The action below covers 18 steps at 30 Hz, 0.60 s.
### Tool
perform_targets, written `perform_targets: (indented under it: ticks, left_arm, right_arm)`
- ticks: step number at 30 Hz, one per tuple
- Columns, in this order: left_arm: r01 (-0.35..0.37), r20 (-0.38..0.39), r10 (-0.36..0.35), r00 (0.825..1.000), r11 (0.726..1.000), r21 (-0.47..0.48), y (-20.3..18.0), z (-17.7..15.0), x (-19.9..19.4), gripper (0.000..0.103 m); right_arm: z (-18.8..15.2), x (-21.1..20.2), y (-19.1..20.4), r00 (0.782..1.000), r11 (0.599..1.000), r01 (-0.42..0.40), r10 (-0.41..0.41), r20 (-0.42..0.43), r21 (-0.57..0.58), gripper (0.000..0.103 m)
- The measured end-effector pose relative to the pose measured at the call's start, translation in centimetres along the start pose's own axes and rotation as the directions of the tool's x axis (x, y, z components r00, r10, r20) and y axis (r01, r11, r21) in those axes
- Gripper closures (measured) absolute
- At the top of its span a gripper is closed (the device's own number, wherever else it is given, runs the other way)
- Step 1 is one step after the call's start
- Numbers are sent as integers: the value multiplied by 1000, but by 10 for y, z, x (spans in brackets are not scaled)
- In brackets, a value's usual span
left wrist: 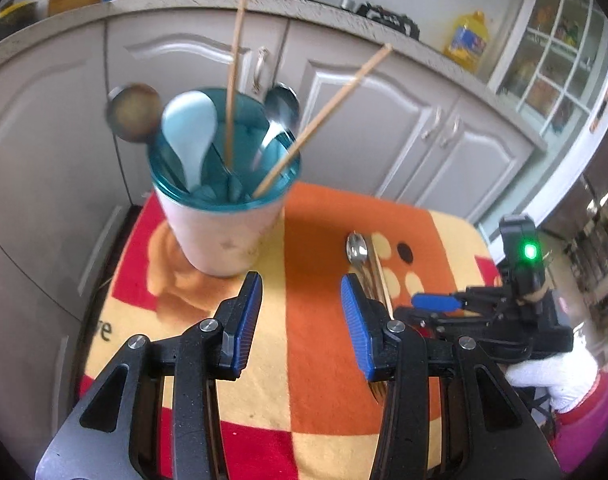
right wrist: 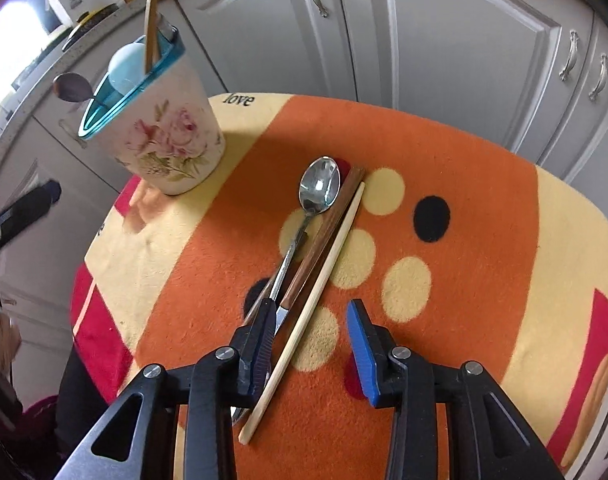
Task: Organize utensils
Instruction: 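Move both grippers back toward the utensil pile on the towel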
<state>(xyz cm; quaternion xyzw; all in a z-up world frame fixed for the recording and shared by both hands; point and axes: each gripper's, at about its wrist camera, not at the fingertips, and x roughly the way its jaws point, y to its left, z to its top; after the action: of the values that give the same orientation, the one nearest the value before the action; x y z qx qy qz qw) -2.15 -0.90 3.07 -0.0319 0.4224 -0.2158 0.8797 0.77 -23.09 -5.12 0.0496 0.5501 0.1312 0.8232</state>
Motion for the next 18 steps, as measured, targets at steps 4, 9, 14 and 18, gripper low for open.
perform_targets:
  ticks: [4, 9, 14, 18]
  left_arm:
    - [-6, -33, 7, 999, 1000, 16, -9, -5, 11, 63]
    - [-15, -61, 17, 998, 1000, 27, -17, -9, 25, 63]
    - [-18, -75, 21, 997, 999, 47, -27, -8, 36, 63]
    - [-16, -89, 21, 996, 998, 61, -35, -8, 44, 63]
  right_arm:
    - [-1, 2, -1, 1000, 1000, 1, -1, 0, 11, 67]
    - [-3, -1, -1, 1000, 1000, 1, -1, 8, 21, 67]
    - [-3, -3, -3, 1000, 999, 0, -1, 12, 36, 67]
    - [-3, -2, -6, 1000, 999, 1, -2, 9, 44, 67]
